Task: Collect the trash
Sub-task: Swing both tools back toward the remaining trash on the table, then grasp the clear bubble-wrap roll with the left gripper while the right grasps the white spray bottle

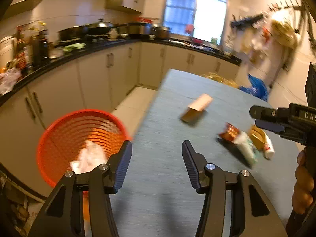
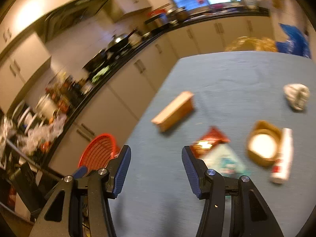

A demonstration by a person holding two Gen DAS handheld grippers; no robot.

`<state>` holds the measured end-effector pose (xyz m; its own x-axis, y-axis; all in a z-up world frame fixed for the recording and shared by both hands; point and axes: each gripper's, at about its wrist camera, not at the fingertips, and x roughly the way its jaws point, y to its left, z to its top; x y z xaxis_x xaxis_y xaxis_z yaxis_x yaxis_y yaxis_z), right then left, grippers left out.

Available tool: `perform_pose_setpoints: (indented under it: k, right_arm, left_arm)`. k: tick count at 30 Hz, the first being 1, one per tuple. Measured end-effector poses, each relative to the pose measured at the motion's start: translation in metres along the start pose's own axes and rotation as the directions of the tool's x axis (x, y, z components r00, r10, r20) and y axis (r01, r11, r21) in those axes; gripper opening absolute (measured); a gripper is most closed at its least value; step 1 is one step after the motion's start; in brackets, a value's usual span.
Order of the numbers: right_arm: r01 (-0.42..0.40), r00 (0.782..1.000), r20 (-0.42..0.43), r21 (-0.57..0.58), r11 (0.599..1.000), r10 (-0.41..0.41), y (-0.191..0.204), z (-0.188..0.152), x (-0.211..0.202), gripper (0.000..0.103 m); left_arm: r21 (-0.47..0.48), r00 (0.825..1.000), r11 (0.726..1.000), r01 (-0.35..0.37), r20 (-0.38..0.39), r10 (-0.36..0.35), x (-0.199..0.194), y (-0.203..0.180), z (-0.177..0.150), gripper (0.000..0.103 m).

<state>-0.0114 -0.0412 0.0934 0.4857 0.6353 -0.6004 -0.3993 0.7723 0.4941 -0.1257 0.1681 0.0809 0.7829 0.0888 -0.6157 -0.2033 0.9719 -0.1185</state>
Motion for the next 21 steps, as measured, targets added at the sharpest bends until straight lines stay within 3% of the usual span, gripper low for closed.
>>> perform_pose_setpoints:
  k: [5, 8, 10, 14, 17, 21]
  right_arm:
    - [0.062, 0.994, 0.08, 0.109, 0.992, -0.071, -0.064, 0.006, -0.044, 0.058]
    - [0.114, 0.984, 0.113, 0.182, 0.977, -0.136, -0.102, 0.006, -0.062, 0.058]
    - [0.133, 0.978, 0.13, 0.227, 0.965, -0.165, -0.127, 0.004, -0.07, 0.058]
    - [0.139, 0.972, 0.142, 0.296, 0.945, -0.187, -0.17, -0.001, -0.077, 0.059]
    - [0.123, 0.974, 0.14, 0.322, 0.939, -0.176, -0.185, -0.005, -0.074, 0.059]
    - [0.089, 0.982, 0.127, 0.331, 0.939, -0.138, -0.192, -0.007, -0.067, 0.06]
  left_arm:
    - [0.054, 0.994, 0.995, 0.082, -0.076, -0.077, 0.011, -0.055, 0.0, 0.056]
    - [0.06, 0.98, 0.988, 0.141, -0.151, -0.131, 0.023, -0.09, -0.002, 0.063]
    - [0.037, 0.958, 0.98, 0.194, -0.222, -0.181, 0.038, -0.112, -0.002, 0.065]
    - [-0.047, 0.913, 0.973, 0.228, -0.336, -0.23, 0.068, -0.139, -0.007, 0.065]
    - [-0.087, 0.897, 0.975, 0.204, -0.382, -0.221, 0.086, -0.149, -0.011, 0.065]
    - [-0.093, 0.896, 0.983, 0.156, -0.406, -0.18, 0.108, -0.164, -0.013, 0.065]
